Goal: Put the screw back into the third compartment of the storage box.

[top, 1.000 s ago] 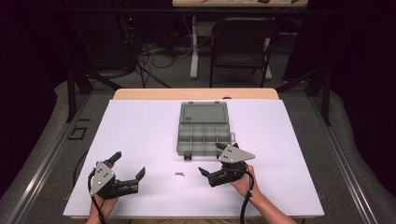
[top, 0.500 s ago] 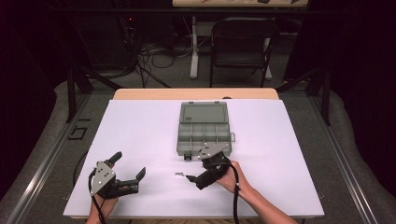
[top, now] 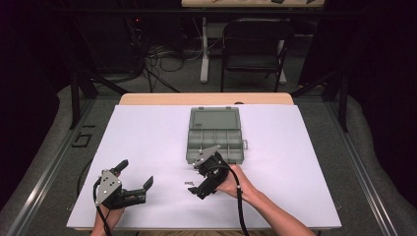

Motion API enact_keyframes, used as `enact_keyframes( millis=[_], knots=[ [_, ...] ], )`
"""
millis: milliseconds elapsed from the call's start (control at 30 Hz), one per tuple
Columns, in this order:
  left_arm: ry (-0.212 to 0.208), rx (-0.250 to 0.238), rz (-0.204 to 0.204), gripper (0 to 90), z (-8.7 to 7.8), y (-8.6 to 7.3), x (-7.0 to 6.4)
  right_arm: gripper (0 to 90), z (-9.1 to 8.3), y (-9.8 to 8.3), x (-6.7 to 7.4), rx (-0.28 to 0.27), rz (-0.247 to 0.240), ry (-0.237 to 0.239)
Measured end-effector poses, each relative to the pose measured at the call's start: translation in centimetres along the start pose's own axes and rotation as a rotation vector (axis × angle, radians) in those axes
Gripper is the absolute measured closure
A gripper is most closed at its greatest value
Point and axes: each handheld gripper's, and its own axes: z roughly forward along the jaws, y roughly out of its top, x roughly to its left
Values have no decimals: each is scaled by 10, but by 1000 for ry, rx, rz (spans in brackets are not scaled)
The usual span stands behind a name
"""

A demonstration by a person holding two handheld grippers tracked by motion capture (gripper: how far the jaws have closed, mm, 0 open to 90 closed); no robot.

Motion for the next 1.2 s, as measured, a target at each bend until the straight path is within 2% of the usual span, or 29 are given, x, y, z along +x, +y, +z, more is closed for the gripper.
enact_keyframes(
  millis=[33, 67, 133, 167, 200, 267, 333, 400, 433, 500, 633, 667, 700, 867, 900, 967, 1033, 1067, 1200],
  knots=[
    [0, 2, 3, 0, 0, 0, 0, 0, 2, 2, -1, 3, -13, 6],
    [0, 3, 4, 0, 0, 0, 0, 0, 3, 3, -1, 18, -6, 9],
    [2, -1, 1, 0, 0, 0, 0, 75, 7, 5, -1, 47, -16, 14],
    [2, -1, 3, 0, 0, 0, 0, 75, 7, 5, -1, 47, -16, 14],
    [1, -2, 1, 0, 0, 0, 0, 164, 10, 6, -1, 58, -5, 16],
    [1, -1, 2, 0, 0, 0, 0, 184, 10, 7, -1, 66, -6, 11],
    [1, 0, 2, 0, 0, 0, 0, 323, 14, 8, -2, 88, -10, 12],
    [0, 4, 6, 0, 0, 0, 0, 356, 15, 8, -2, 96, -11, 10],
    [0, 4, 4, 0, 0, 0, 0, 431, 18, 8, -2, 122, -20, 10],
    [-1, 5, 7, 0, 0, 0, 1, 451, 19, 9, -2, 128, -24, 14],
    [0, 4, 2, 0, 0, 0, 0, 560, 27, 10, 0, 173, -34, 23],
    [-1, 7, 3, 0, 0, 0, 1, 616, 31, 12, 0, 196, -33, 28],
    [0, 4, 0, 0, 0, 0, 0, 616, 31, 12, 0, 196, -33, 28],
    [4, 0, -1, 0, 0, 0, 1, 725, 40, 13, 0, 232, -34, 35],
    [4, 1, -1, 0, 0, 0, 1, 744, 41, 13, -1, 238, -49, 34],
    [2, 1, -2, 0, 0, 0, 1, 773, 43, 12, 0, 238, -31, 36],
    [0, -1, 0, 0, 0, 0, 1, 791, 45, 12, -1, 244, -44, 28],
    [-2, 5, 7, 0, 0, 0, 1, 806, 46, 11, -1, 247, -25, 29],
    [-3, 4, 5, 0, 1, 0, 0, 829, 48, 9, -1, 252, -22, 32]
  ],
)
